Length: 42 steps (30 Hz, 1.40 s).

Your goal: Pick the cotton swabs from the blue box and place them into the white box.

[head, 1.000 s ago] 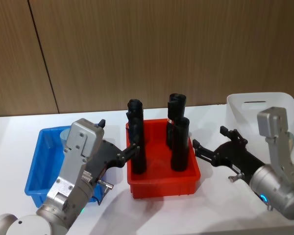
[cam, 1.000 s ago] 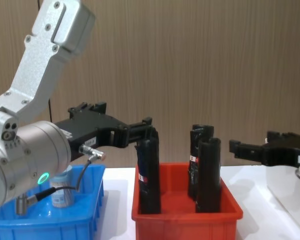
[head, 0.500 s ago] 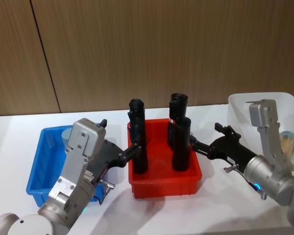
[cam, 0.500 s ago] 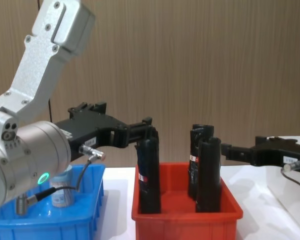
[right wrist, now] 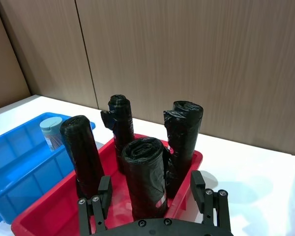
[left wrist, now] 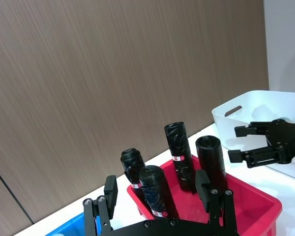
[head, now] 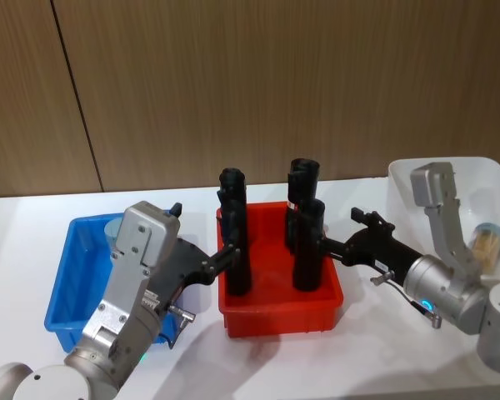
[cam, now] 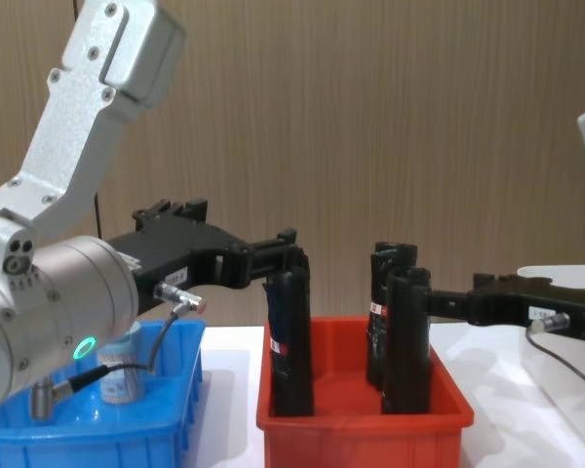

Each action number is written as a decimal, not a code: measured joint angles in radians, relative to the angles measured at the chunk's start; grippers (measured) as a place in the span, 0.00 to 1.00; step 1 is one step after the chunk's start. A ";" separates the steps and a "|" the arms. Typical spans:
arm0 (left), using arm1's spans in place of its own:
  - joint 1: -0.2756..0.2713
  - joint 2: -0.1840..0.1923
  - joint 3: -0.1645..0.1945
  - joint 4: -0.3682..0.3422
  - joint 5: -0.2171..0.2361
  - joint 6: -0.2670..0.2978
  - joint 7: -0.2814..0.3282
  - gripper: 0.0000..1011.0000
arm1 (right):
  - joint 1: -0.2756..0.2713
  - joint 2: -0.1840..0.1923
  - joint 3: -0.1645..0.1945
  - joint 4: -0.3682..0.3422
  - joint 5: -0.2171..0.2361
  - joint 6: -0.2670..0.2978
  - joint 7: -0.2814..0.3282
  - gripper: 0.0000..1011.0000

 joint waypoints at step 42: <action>0.000 0.000 0.000 0.000 0.000 0.000 0.000 0.99 | 0.214 -0.066 -0.007 0.366 0.025 -0.111 0.102 0.99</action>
